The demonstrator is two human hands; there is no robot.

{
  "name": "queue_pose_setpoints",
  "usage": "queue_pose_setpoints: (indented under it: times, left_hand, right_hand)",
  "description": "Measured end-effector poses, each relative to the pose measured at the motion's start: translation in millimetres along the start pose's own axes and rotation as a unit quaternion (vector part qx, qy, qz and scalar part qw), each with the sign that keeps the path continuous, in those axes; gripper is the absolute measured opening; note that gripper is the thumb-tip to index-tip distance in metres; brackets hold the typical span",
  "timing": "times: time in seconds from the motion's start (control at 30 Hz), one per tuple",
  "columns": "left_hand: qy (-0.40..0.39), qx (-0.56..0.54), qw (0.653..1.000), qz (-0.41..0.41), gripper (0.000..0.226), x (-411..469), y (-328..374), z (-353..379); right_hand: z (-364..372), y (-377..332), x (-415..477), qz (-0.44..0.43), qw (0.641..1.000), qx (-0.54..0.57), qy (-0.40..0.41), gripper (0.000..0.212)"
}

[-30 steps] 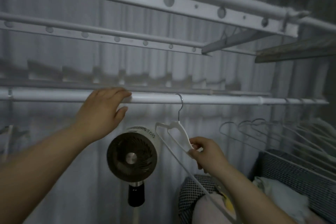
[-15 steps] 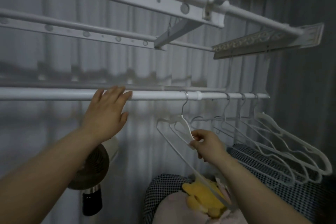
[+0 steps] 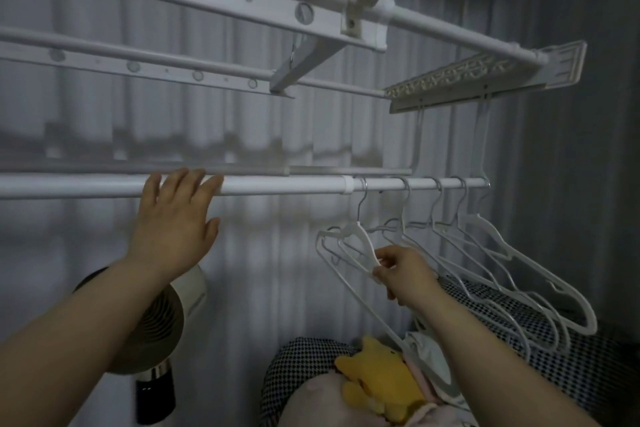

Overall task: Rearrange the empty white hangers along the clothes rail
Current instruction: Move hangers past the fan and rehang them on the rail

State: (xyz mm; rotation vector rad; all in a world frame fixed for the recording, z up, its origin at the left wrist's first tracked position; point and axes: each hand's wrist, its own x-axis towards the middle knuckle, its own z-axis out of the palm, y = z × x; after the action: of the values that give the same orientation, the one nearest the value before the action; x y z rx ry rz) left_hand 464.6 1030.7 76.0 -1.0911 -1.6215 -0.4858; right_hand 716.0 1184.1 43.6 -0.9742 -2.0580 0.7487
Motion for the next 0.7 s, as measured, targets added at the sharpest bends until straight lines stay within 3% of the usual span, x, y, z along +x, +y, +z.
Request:
queue_pose_setpoints:
  times: [0.57,0.7]
  left_hand:
    - [-0.002,0.01,1.0,0.017,0.059,-3,-10,0]
    - [-0.004,0.002,1.0,0.025,0.052,-2,-14,-3]
  right_hand:
    - [3,8,10,0.003,1.0,-0.018,0.006,0.032]
    - [1,3,11,-0.006,0.997,-0.053,0.046,0.036]
